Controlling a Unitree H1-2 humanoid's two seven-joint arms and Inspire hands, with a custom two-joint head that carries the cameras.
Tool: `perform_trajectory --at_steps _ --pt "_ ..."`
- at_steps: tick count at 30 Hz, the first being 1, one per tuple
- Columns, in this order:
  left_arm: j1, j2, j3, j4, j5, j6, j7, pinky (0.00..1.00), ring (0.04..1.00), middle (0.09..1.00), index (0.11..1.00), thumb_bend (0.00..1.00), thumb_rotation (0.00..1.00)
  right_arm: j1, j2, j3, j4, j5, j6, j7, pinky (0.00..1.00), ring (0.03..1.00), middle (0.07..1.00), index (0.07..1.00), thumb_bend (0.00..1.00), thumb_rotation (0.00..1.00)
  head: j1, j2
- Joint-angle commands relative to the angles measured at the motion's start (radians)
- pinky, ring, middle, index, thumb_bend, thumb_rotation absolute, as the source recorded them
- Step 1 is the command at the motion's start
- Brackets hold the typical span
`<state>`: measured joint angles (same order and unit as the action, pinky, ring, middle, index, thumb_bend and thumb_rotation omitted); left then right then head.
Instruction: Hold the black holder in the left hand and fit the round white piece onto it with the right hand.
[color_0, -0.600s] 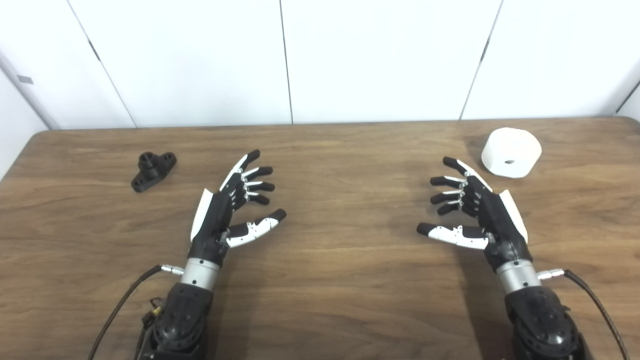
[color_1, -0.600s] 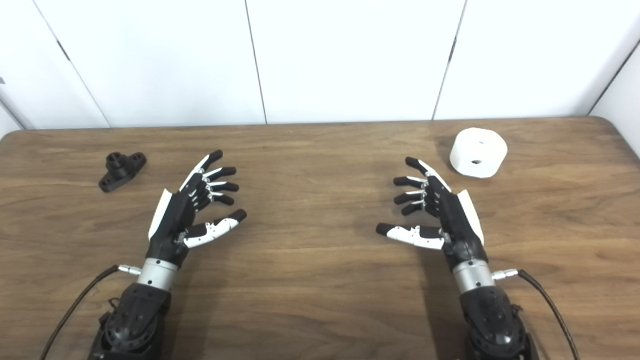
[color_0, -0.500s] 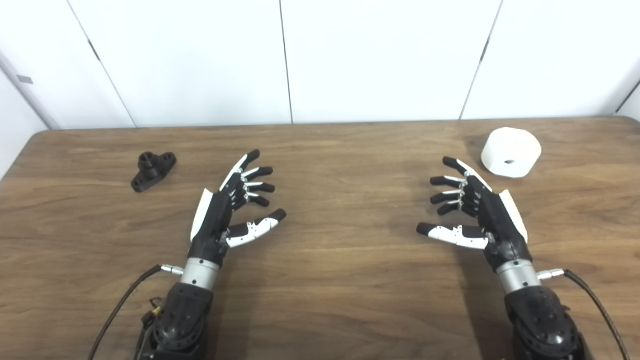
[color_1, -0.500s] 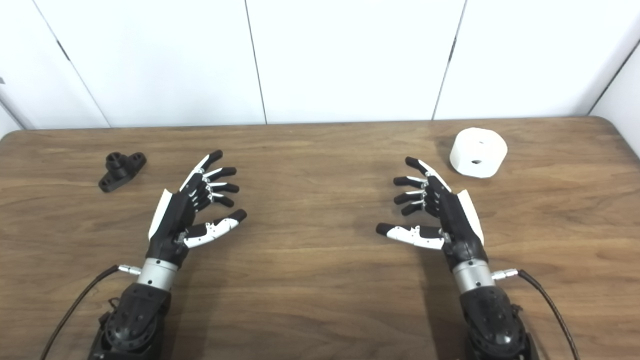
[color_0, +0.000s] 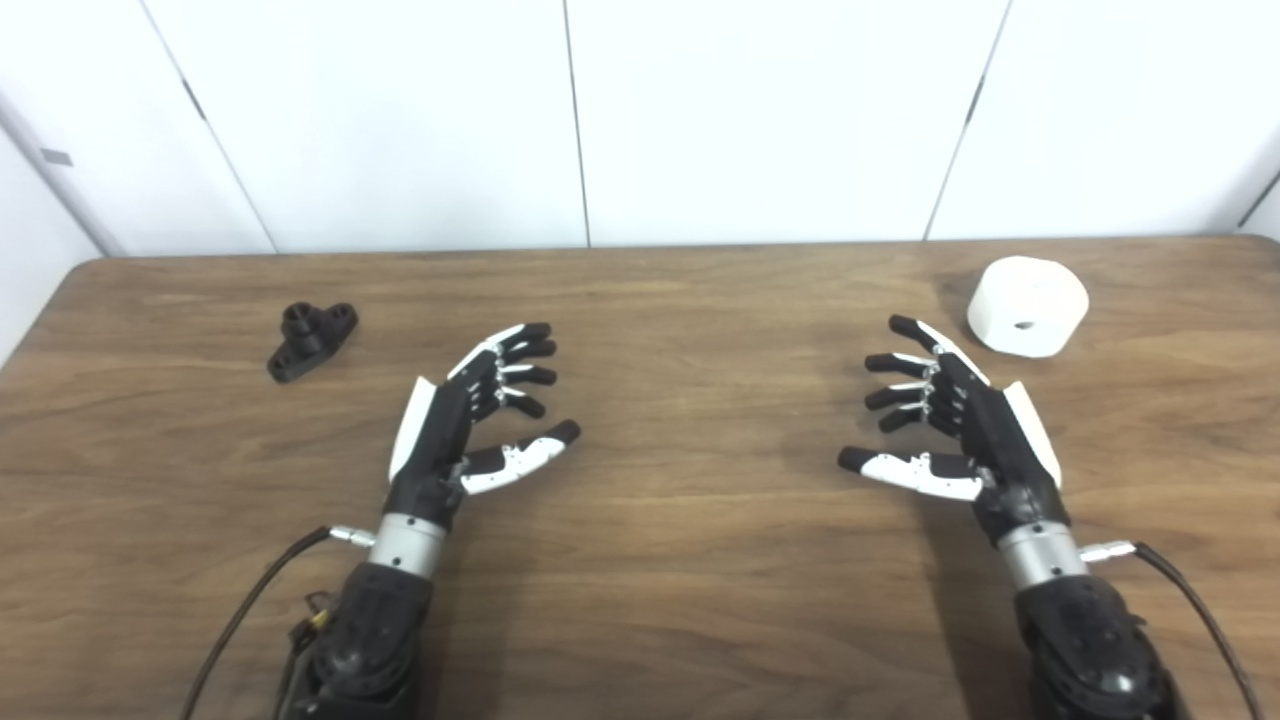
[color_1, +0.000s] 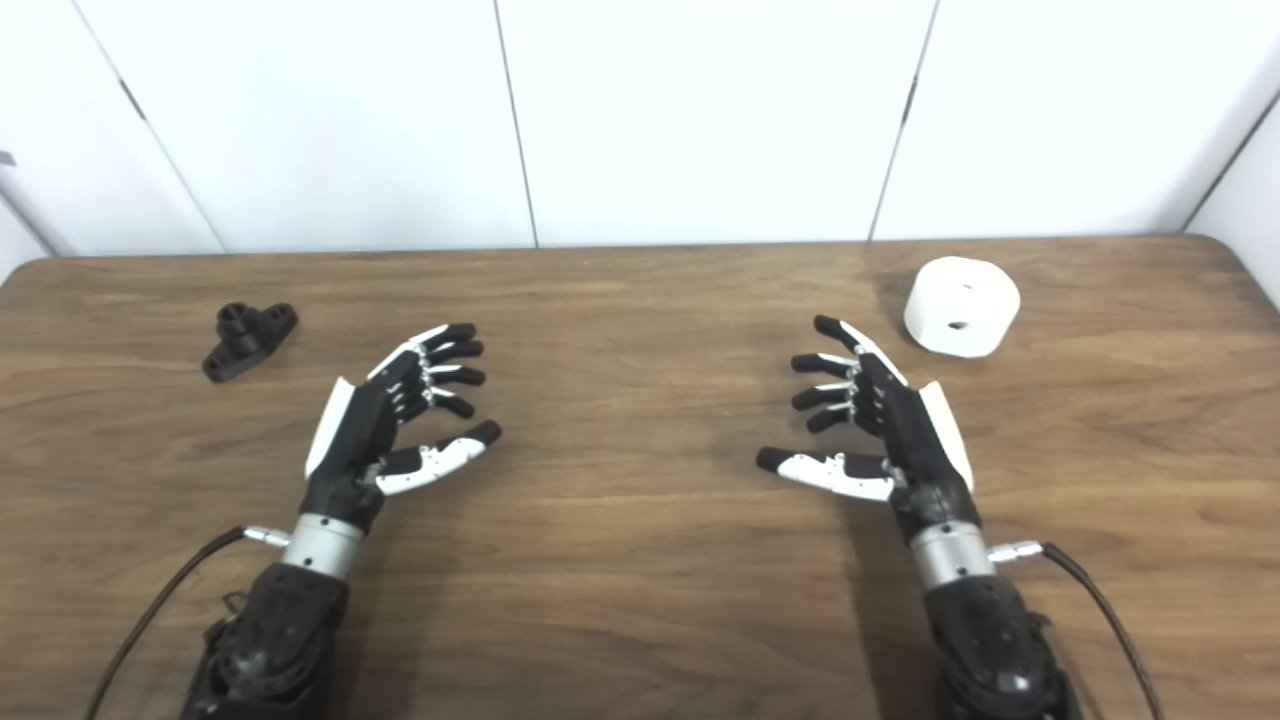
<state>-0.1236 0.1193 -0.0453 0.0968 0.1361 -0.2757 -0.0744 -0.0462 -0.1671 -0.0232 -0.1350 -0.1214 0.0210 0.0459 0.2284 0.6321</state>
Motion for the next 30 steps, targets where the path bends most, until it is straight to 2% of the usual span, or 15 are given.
perform_trajectory --at_steps 1,3,5,8,10,14,17,23,26,30 --pt "-0.007 -0.027 -0.014 0.027 0.011 -0.012 0.021 0.54 0.701 0.786 0.805 0.66 0.0 -0.018 -0.03 -0.016 -0.006 0.025 -0.068 0.01 0.51 0.607 0.736 0.873 0.75 0.02 0.031 -0.011" --pt "-0.009 -0.04 -0.019 0.044 0.008 -0.019 0.023 0.55 0.704 0.785 0.8 0.66 0.0 -0.018 -0.042 -0.023 0.017 0.036 -0.089 0.013 0.51 0.608 0.737 0.872 0.75 0.01 0.073 -0.033" --pt "-0.014 -0.053 -0.026 0.068 0.017 -0.03 0.03 0.55 0.71 0.785 0.794 0.67 0.0 -0.017 -0.046 -0.037 0.035 0.061 -0.08 0.016 0.5 0.605 0.734 0.866 0.76 0.02 0.122 -0.066" --pt "-0.023 -0.064 -0.035 0.104 0.037 -0.047 0.046 0.56 0.715 0.791 0.798 0.67 0.0 -0.014 -0.047 -0.048 0.036 0.072 -0.046 0.018 0.51 0.607 0.734 0.869 0.77 0.04 0.148 -0.09" --pt "-0.027 -0.069 -0.04 0.116 0.054 -0.048 0.055 0.56 0.718 0.796 0.799 0.66 0.0 -0.014 -0.049 -0.047 0.034 0.062 -0.049 0.015 0.51 0.615 0.742 0.88 0.75 0.01 0.156 -0.102" --pt "-0.03 -0.076 -0.043 0.113 0.066 -0.039 0.061 0.56 0.721 0.802 0.794 0.65 0.0 -0.013 -0.056 -0.042 0.035 0.032 -0.075 0.006 0.46 0.583 0.736 0.87 0.75 0.02 0.16 -0.107" --pt "-0.032 -0.078 -0.032 0.093 0.057 -0.017 0.06 0.57 0.727 0.801 0.78 0.64 0.0 -0.012 -0.056 -0.043 0.029 0.028 -0.066 0.009 0.46 0.583 0.738 0.868 0.75 0.02 0.163 -0.107" --pt "-0.043 -0.071 -0.013 0.06 0.077 -0.012 0.085 0.56 0.727 0.773 0.749 0.66 0.0 -0.011 -0.061 -0.046 0.024 0.021 -0.056 0.011 0.47 0.587 0.737 0.857 0.76 0.03 0.173 -0.105" --pt "-0.052 -0.056 -0.003 0.018 0.051 0.023 0.066 0.53 0.681 0.762 0.733 0.65 0.0 -0.01 -0.068 -0.05 0.029 0.027 -0.068 0.015 0.47 0.586 0.734 0.856 0.76 0.04 0.185 -0.105" --pt "-0.067 -0.008 -0.001 -0.026 0.028 0.076 0.018 0.49 0.626 0.743 0.728 0.65 0.0 -0.012 -0.076 -0.051 0.038 0.035 -0.07 0.021 0.48 0.586 0.734 0.855 0.76 0.05 0.195 -0.107"
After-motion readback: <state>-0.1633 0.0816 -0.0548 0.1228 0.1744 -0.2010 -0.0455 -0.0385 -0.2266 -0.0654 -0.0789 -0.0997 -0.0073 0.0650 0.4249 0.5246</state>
